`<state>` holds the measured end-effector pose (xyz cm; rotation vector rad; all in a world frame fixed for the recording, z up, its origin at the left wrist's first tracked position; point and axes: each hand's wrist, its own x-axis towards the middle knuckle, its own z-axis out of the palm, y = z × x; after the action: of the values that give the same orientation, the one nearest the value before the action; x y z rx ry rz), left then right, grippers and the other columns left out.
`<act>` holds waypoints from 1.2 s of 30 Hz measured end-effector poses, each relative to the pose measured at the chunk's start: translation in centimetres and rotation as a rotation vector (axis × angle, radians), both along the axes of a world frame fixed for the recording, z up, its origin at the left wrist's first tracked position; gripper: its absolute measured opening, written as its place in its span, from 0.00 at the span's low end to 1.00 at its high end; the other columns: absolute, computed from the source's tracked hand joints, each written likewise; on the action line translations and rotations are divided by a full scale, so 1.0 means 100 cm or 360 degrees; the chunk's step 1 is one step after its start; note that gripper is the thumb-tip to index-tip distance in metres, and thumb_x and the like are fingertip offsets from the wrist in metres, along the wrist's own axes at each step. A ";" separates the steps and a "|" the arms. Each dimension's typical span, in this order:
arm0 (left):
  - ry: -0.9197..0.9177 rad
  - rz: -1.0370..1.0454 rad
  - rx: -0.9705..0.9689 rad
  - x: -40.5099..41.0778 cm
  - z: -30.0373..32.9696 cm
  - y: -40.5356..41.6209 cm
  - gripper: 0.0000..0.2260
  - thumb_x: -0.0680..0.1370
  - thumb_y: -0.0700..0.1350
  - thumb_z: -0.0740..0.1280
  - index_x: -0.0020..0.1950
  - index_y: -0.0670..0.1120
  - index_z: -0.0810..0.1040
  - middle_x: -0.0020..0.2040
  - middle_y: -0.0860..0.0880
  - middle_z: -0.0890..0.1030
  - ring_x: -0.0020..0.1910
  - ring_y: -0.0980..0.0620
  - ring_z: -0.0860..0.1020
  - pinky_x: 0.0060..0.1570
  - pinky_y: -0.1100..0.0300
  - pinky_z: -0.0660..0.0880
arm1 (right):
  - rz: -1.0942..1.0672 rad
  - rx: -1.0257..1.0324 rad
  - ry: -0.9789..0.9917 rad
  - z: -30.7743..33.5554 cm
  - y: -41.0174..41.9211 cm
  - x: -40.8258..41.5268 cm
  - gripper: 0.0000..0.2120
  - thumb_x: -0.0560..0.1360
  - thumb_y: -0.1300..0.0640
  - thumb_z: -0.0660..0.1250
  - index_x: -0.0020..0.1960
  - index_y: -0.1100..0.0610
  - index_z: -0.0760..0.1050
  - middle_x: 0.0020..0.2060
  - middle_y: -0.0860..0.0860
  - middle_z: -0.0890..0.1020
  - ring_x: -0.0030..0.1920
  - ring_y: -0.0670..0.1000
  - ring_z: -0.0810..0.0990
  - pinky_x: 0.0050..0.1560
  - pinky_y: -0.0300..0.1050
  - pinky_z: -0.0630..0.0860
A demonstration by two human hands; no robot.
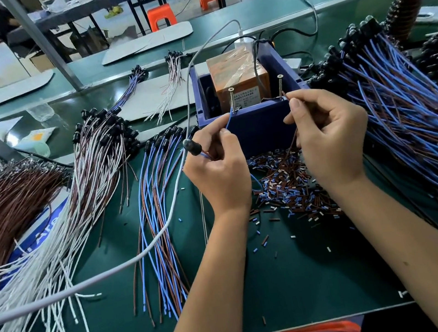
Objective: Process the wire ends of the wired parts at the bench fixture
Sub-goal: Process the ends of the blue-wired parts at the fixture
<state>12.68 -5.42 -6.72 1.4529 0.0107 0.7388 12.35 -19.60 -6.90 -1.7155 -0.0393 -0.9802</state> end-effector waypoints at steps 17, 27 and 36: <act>-0.0057 -0.0057 0.0063 0.003 0.003 -0.002 0.06 0.80 0.35 0.71 0.54 0.36 0.85 0.44 0.36 0.84 0.41 0.51 0.79 0.45 0.61 0.76 | -0.0129 -0.0037 0.0019 0.010 0.007 -0.001 0.06 0.80 0.57 0.70 0.52 0.56 0.86 0.37 0.43 0.83 0.36 0.46 0.81 0.40 0.38 0.78; -0.0028 -0.0034 0.0115 0.006 0.001 -0.001 0.06 0.80 0.35 0.70 0.54 0.36 0.85 0.41 0.40 0.84 0.37 0.55 0.76 0.42 0.60 0.73 | -0.0109 -0.0045 -0.0002 0.011 0.005 -0.002 0.07 0.81 0.57 0.69 0.52 0.56 0.86 0.38 0.46 0.84 0.38 0.47 0.83 0.40 0.39 0.78; -0.0085 0.0094 0.0247 0.007 0.001 0.001 0.03 0.79 0.36 0.71 0.49 0.41 0.85 0.36 0.44 0.80 0.34 0.52 0.75 0.38 0.57 0.73 | -0.0181 -0.0058 -0.0052 0.014 0.003 0.008 0.05 0.79 0.56 0.72 0.46 0.55 0.85 0.35 0.45 0.83 0.35 0.46 0.81 0.37 0.40 0.77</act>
<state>13.35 -5.35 -6.59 1.5854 -0.0457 0.8417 13.10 -19.29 -5.53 -1.7505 0.0195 -1.0977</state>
